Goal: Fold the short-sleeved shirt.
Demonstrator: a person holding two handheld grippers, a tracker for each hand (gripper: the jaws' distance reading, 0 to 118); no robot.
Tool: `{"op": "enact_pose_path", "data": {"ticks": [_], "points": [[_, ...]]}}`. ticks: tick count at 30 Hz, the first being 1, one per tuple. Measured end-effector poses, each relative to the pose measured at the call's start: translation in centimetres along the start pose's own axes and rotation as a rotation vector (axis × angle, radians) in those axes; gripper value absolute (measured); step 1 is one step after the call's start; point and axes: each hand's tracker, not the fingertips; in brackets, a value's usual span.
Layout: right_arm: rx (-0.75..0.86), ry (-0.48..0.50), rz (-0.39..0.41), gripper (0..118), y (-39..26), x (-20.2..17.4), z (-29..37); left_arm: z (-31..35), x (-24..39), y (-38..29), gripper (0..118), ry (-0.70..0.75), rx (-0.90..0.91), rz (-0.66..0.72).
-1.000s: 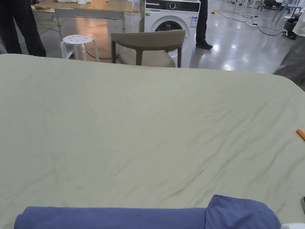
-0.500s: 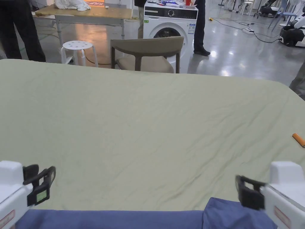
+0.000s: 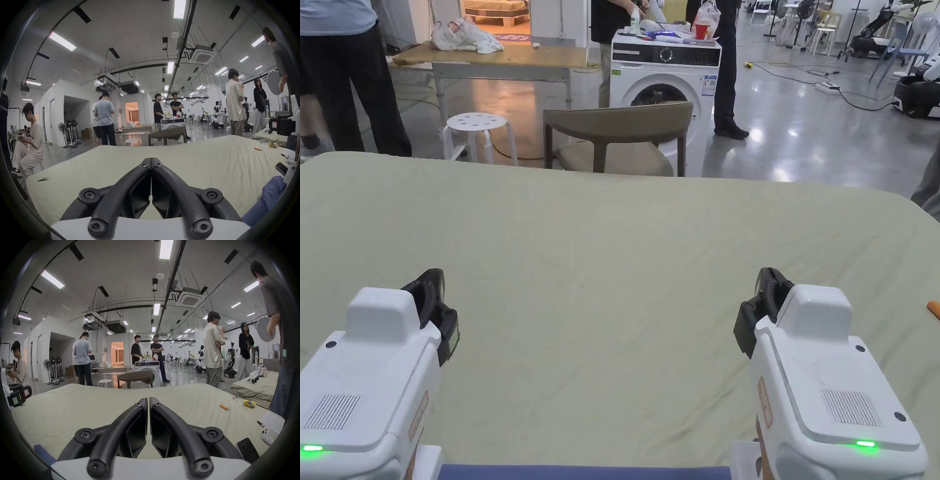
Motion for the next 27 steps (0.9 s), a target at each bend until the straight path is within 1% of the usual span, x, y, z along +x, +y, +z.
{"op": "enact_pose_path", "data": {"ticks": [3,6,9,10,12,14,15,17,19,20,21,23,24,25,26,27], "points": [[0.025,-0.028,0.065,0,0.2,-1.1,0.3,0.5,-0.6,0.4,0,0.009,0.006,-0.016],[0.031,-0.020,0.093,0,0.3,-1.7,0.2,1.3,-2.3,0.6,0,0.011,-0.004,-0.038],[0.018,0.008,0.100,0,0.1,-2.0,0.1,1.7,-5.7,-0.2,0,-0.042,-0.126,-0.032],[0.009,0.022,0.098,0,0.0,-2.1,-0.2,1.9,-7.3,-0.9,0,-0.076,-0.186,-0.002],[-0.019,0.049,0.094,0,-0.3,-2.4,-0.6,2.5,-10.5,-2.4,0,-0.082,-0.299,0.072],[-0.062,0.102,0.075,0,-0.7,-2.5,-1.1,2.9,-13.7,-4.5,0,-0.115,-0.440,0.174],[-0.063,0.102,0.072,0,-0.9,-2.6,-1.2,2.9,-15.1,-5.7,0,-0.150,-0.498,0.224],[-0.079,0.106,0.096,0,-1.5,-3.2,-1.4,3.1,-17.3,-7.8,0,-0.228,-0.652,0.362],[-0.094,0.124,0.106,0,-1.8,-3.6,-1.4,3.2,-19.4,-10.4,5,-0.293,-0.744,0.503],[-0.108,0.134,0.110,0,-2.1,-3.7,-1.5,3.4,-20.0,-11.1,8,-0.305,-0.777,0.545],[-0.119,0.142,0.113,0,-2.3,-3.8,-1.6,3.4,-20.7,-12.1,14,-0.318,-0.803,0.591],[-0.132,0.147,0.112,0,-2.8,-3.8,-1.7,3.3,-22.0,-13.9,38,-0.354,-0.869,0.708],[-0.142,0.151,0.113,0,-3.0,-3.9,-1.8,3.1,-22.2,-14.5,53,-0.388,-0.894,0.770],[-0.149,0.152,0.114,0,-3.2,-3.8,-1.9,2.9,-22.4,-15.4,71,-0.421,-0.926,0.835],[-0.157,0.151,0.113,0,-3.3,-3.8,-1.9,2.7,-22.5,-16.3,79,-0.441,-0.954,0.881],[-0.164,0.152,0.110,0,-3.5,-3.7,-1.9,2.5,-22.4,-17.0,81,-0.447,-0.967,0.902]]}}
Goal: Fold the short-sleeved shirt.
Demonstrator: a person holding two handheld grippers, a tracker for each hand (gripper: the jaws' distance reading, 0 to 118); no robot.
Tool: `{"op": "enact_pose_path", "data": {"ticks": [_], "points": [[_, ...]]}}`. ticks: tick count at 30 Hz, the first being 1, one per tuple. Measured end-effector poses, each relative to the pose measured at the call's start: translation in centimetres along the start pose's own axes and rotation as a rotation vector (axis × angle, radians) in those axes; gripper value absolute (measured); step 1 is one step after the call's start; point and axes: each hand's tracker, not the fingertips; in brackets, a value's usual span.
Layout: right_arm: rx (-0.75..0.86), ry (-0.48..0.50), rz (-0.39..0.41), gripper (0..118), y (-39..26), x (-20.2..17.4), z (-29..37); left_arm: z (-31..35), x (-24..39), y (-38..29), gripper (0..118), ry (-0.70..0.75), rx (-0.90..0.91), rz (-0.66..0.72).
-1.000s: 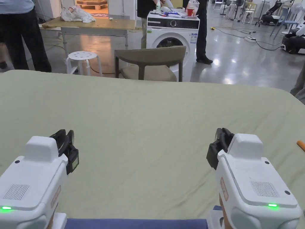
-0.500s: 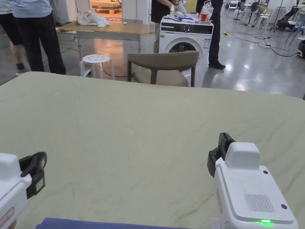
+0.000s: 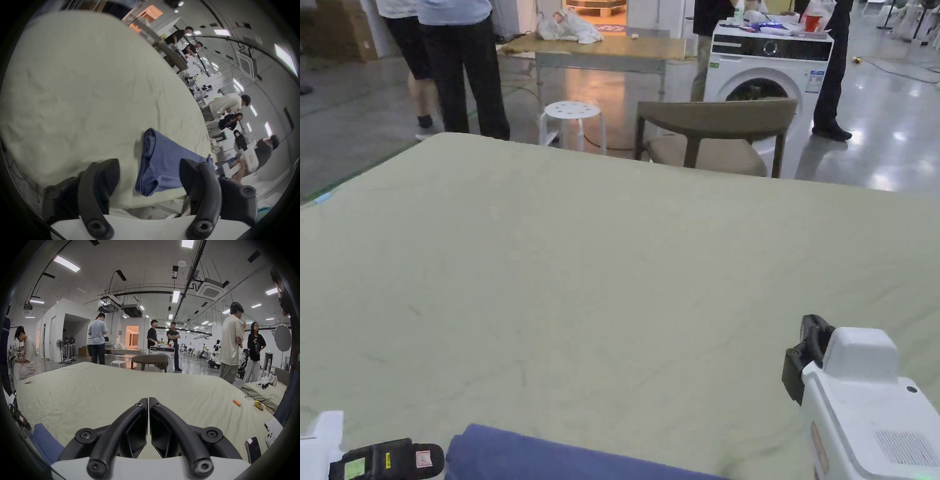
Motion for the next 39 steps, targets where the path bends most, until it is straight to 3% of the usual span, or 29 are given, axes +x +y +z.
{"op": "enact_pose_path", "data": {"ticks": [2,6,8,10,12,14,17,21,32,39], "points": [[-0.013,0.001,-0.007,0,-0.1,0.2,-0.1,-1.1,-0.8,0.0,81,-0.026,-0.039,0.024],[-0.026,-0.007,-0.007,0,-0.3,0.3,-0.2,-3.2,-1.5,-0.1,81,-0.215,-0.037,0.121],[-0.034,-0.008,-0.012,0,-0.5,0.5,-0.3,-4.9,-1.6,-0.4,75,-0.281,-0.059,0.166],[-0.040,-0.011,-0.019,0,-0.6,0.6,-0.3,-6.0,-1.5,-0.5,59,-0.317,-0.060,0.191],[-0.045,-0.012,-0.023,0,-0.7,0.6,-0.4,-7.1,-1.0,-1.0,55,-0.292,-0.067,0.196],[-0.054,-0.013,-0.025,0,-0.8,0.6,-0.6,-7.8,-0.8,-1.1,23,-0.199,-0.103,0.136],[-0.060,-0.005,-0.029,0,-0.8,0.7,-0.7,-7.3,-0.5,-0.8,7,-0.198,-0.088,0.133],[-0.049,-0.011,-0.019,0,-0.6,1.0,-0.5,-6.1,1.7,-0.5,4,-0.106,-0.087,0.019],[-0.048,-0.034,-0.023,0,-0.6,3.0,-0.3,-0.1,4.9,4.2,3,0.003,-0.009,-0.026],[-0.053,-0.028,-0.021,0,-0.8,3.1,-0.6,2.8,6.7,6.1,3,0.258,-0.005,-0.093]]}}
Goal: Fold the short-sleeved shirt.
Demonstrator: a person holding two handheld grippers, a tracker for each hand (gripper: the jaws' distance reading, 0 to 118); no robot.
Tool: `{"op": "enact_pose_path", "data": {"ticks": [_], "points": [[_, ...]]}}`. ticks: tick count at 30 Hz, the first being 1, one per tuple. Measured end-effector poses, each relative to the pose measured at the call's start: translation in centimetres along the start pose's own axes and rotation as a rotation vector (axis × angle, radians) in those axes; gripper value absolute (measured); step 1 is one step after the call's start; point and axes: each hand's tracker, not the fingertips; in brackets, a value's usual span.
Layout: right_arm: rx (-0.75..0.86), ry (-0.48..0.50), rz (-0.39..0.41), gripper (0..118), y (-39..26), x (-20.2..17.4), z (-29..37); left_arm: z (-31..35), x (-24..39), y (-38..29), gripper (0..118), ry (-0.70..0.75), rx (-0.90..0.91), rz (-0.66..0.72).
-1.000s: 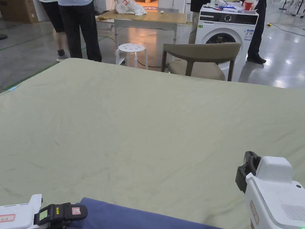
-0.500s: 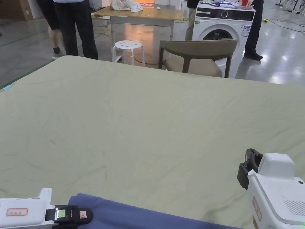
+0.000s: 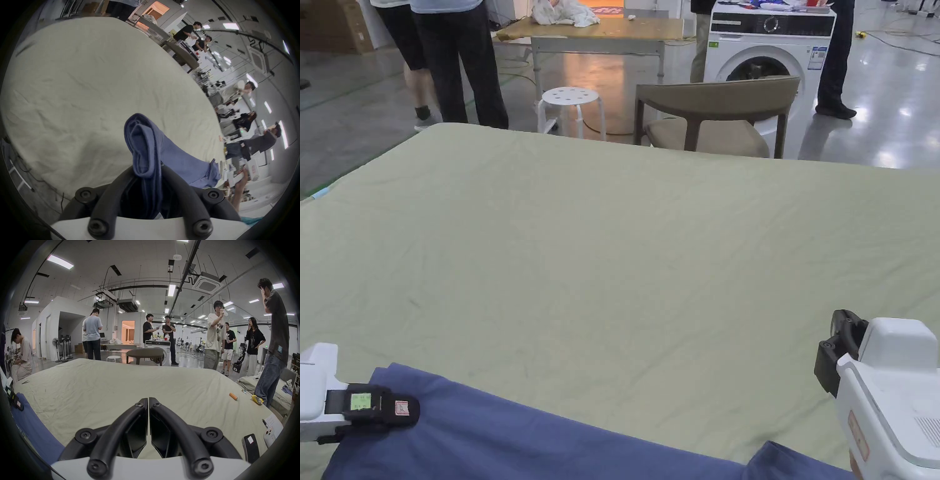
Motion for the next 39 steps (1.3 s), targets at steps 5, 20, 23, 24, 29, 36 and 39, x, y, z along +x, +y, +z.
{"op": "enact_pose_path", "data": {"ticks": [5,20,23,24,29,36,39], "points": [[-0.006,0.016,-0.008,0,-0.2,-0.2,-0.3,-0.3,5.0,-0.1,3,0.005,-0.034,-0.092],[-0.040,-0.001,-0.025,0,-1.2,1.3,0.2,-9.7,20.2,-3.2,4,-0.151,-0.270,-0.283],[-0.046,-0.016,-0.027,0,-1.5,1.9,0.6,-13.0,21.4,-4.5,4,-0.100,-0.312,-0.340],[-0.049,-0.021,-0.026,0,-1.6,2.1,0.6,-13.9,21.6,-5.0,4,-0.081,-0.324,-0.364],[-0.064,-0.037,-0.027,0,-1.9,2.8,0.8,-17.6,22.0,-7.0,5,-0.018,-0.350,-0.383],[-0.082,-0.045,-0.025,0,-2.3,3.2,1.0,-18.9,21.7,-9.0,13,0.001,-0.366,-0.364],[-0.087,-0.043,-0.027,0,-2.4,3.3,1.1,-18.1,21.7,-9.0,25,-0.046,-0.369,-0.336]]}}
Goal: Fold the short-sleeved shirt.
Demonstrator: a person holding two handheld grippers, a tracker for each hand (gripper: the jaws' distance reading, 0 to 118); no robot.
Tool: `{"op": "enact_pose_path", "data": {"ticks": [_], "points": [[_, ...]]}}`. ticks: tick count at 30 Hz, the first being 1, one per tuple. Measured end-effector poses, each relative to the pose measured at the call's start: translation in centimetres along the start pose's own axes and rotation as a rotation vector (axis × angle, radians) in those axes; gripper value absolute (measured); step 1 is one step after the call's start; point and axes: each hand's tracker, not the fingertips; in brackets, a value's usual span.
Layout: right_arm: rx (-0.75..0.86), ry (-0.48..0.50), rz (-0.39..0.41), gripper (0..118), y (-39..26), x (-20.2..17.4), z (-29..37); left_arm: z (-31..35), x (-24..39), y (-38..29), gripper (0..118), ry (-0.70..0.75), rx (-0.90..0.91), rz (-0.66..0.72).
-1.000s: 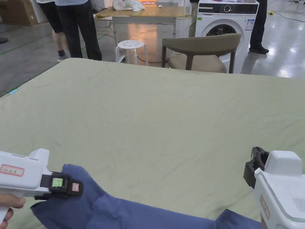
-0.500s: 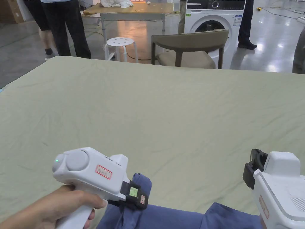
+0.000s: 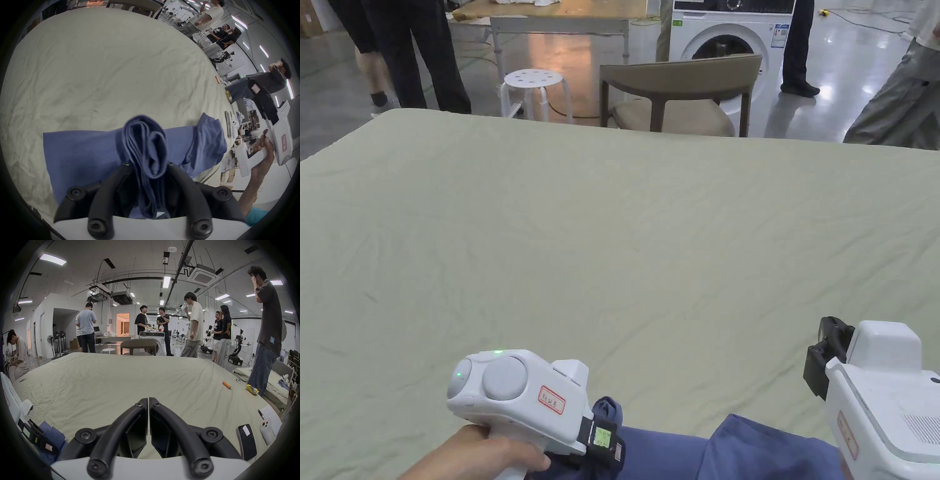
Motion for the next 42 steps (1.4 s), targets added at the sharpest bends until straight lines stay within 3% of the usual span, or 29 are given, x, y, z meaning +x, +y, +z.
{"op": "enact_pose_path", "data": {"ticks": [2,5,8,11,15,20,25,36,39,42], "points": [[-0.002,-0.003,0.002,0,0.0,0.0,-0.1,0.9,0.0,-0.1,43,-0.033,0.028,-0.006],[-0.004,-0.002,0.000,0,-0.1,0.0,0.0,2.9,0.0,-0.2,45,-0.061,0.076,-0.013],[-0.004,-0.003,-0.002,0,-0.2,0.2,0.2,4.0,-0.5,-0.5,41,-0.079,0.133,-0.028],[-0.009,-0.004,-0.008,0,-0.3,0.3,0.2,3.5,-1.4,-0.5,18,-0.065,0.161,0.008],[-0.019,-0.007,-0.008,0,-0.7,0.4,0.2,2.1,-1.4,-1.2,12,-0.058,0.154,0.027],[-0.031,-0.008,0.002,0,-0.9,0.4,0.2,-1.6,0.8,-3.3,9,-0.075,-0.003,-0.070],[-0.039,-0.011,-0.011,0,-1.3,0.5,0.1,-4.3,1.1,-4.6,9,-0.062,0.009,-0.061],[-0.031,0.005,0.000,0,-1.0,0.2,0.1,0.3,-1.9,-5.3,8,-0.200,0.071,0.026],[-0.030,0.015,-0.002,0,-0.8,-0.1,0.0,4.2,-3.7,-4.5,11,-0.188,0.198,0.024],[-0.027,0.020,0.012,0,-0.6,-0.3,0.1,7.5,-7.3,-4.1,40,-0.135,0.313,0.070]]}}
